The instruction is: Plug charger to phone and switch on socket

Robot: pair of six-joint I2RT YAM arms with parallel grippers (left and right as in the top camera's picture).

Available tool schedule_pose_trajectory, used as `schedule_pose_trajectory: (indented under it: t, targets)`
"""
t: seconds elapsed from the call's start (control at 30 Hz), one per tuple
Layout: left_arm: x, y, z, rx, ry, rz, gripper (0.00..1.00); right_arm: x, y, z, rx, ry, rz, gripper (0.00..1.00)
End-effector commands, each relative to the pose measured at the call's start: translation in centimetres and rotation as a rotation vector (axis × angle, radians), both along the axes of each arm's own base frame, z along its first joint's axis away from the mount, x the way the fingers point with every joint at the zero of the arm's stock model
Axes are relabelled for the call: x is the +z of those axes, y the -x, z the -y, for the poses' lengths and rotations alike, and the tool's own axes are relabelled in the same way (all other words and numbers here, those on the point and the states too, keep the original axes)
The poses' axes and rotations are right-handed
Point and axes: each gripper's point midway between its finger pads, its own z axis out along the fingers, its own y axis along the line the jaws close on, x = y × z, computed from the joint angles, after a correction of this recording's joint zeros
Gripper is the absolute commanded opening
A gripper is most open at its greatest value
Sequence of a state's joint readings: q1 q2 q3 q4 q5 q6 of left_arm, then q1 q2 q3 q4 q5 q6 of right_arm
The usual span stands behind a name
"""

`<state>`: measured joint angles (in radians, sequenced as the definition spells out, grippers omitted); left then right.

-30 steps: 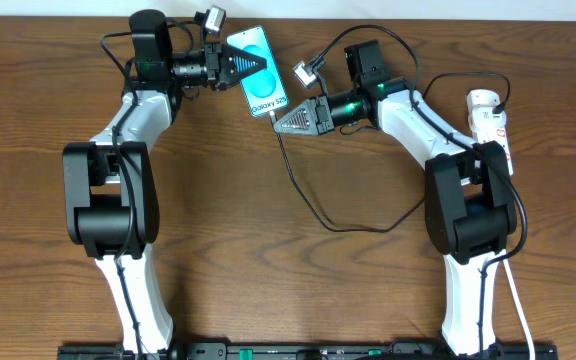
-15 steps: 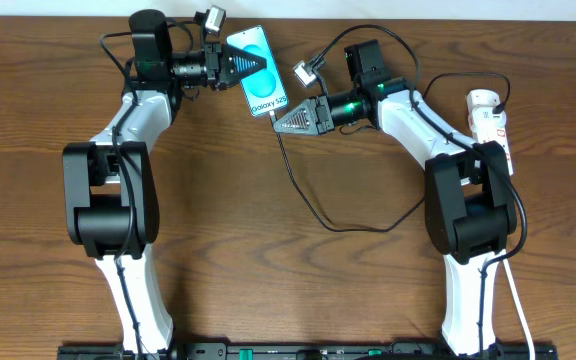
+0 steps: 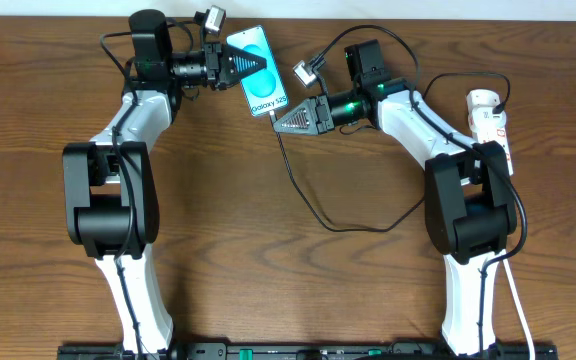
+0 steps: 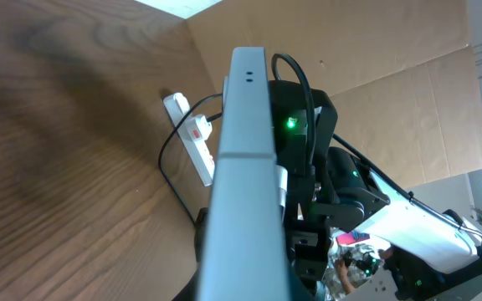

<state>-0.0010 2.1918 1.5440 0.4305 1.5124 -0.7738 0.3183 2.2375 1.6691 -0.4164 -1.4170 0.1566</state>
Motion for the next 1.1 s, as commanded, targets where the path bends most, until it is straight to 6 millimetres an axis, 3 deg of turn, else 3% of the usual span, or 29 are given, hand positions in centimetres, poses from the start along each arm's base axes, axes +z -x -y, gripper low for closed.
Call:
schedule_pose_trajectory:
  t: [0.0,1.07]
  targets:
    - [1.8,1.3,0.6,-0.070,0.016,0.058,0.07,2.2,0.0,0.2,0.012,-0.041,0.033,0.01]
    - [1.8,1.3,0.6,-0.070,0.016,0.058,0.07,2.3,-1.3,-0.1,-0.029,-0.016,0.040,0.01]
